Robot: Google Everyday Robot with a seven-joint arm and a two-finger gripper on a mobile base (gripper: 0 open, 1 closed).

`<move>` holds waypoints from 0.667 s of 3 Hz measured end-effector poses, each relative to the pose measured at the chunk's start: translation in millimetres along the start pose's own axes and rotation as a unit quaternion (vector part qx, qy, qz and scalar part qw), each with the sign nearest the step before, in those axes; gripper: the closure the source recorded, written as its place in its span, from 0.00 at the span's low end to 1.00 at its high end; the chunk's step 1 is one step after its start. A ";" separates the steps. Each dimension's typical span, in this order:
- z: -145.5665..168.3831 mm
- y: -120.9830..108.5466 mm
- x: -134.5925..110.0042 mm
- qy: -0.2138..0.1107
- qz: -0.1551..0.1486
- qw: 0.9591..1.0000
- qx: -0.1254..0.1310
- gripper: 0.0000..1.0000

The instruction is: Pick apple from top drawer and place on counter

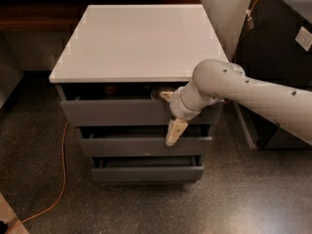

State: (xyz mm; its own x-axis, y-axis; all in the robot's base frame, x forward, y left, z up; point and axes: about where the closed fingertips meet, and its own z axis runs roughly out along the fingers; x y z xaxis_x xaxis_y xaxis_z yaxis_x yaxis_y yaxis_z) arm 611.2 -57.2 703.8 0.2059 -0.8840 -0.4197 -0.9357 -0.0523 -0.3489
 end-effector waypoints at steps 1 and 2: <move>24.7 -15.4 3.0 0.004 -0.009 1.000 0.005 0.00; 44.2 -28.0 2.1 0.005 -0.012 1.000 0.007 0.00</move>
Offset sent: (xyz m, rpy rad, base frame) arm 0.0635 0.0314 -0.0397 -0.0179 -0.0372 0.0090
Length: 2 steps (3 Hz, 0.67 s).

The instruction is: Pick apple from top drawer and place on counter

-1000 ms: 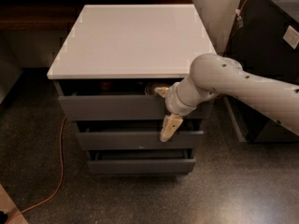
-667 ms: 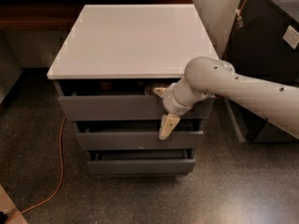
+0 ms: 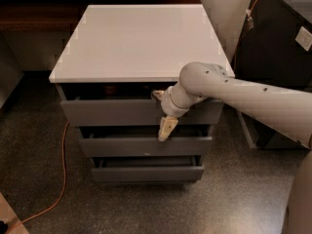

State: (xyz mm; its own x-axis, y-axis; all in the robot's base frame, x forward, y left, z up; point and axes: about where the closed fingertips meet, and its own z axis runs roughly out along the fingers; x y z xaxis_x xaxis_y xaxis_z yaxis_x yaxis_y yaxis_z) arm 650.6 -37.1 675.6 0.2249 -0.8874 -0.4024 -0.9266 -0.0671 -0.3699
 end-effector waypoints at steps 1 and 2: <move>17.2 -10.2 -1.4 0.007 0.003 1.000 0.003 0.00; 26.4 -14.9 0.6 0.012 0.018 1.000 -0.003 0.19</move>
Offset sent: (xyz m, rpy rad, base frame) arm 0.0319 0.0130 -0.0208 -0.0163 0.0436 -0.0678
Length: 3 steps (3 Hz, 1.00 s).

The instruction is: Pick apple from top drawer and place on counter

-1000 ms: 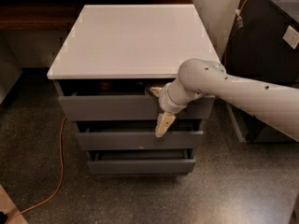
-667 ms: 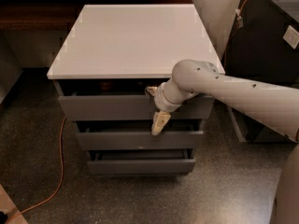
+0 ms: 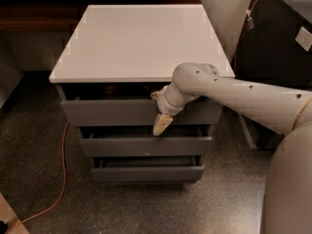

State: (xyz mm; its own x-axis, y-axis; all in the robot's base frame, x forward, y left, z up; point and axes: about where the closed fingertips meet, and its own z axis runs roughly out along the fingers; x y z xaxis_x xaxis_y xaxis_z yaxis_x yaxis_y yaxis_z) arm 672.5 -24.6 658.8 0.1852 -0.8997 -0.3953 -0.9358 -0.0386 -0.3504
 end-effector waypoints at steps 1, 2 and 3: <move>-0.2 5.2 -0.6 -0.006 0.016 1.000 -0.011 0.41; -8.6 16.9 -5.4 -0.020 0.031 0.999 -0.020 0.65; -20.5 35.3 -12.5 -0.038 0.042 0.998 -0.030 0.88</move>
Offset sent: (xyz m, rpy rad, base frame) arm -0.0371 -0.0022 0.0147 0.0914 0.0932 -0.0377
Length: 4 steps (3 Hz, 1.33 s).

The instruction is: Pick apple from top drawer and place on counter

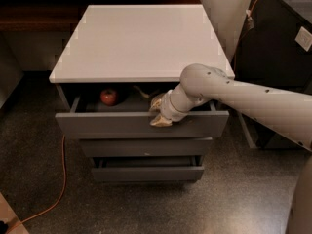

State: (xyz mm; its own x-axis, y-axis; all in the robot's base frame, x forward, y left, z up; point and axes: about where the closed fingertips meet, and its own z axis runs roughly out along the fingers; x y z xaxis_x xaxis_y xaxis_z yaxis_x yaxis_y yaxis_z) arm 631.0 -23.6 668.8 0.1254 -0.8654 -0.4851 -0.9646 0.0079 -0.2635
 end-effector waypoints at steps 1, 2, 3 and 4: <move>-15.1 33.1 -9.5 -0.028 0.022 0.999 -0.016 1.00; -25.1 53.7 -16.7 -0.044 0.032 0.998 -0.024 1.00; -35.8 75.7 -23.2 -0.061 0.048 0.996 -0.034 1.00; -36.6 77.4 -23.7 -0.062 0.049 0.996 -0.035 1.00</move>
Offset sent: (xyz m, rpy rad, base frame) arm -0.0867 0.0006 0.0255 0.1353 0.1002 -0.0150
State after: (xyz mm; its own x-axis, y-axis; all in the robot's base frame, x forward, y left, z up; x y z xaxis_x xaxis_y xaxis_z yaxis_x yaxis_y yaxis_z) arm 544.9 -20.8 690.4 0.0525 -0.7936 -0.6062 -0.9868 0.0518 -0.1533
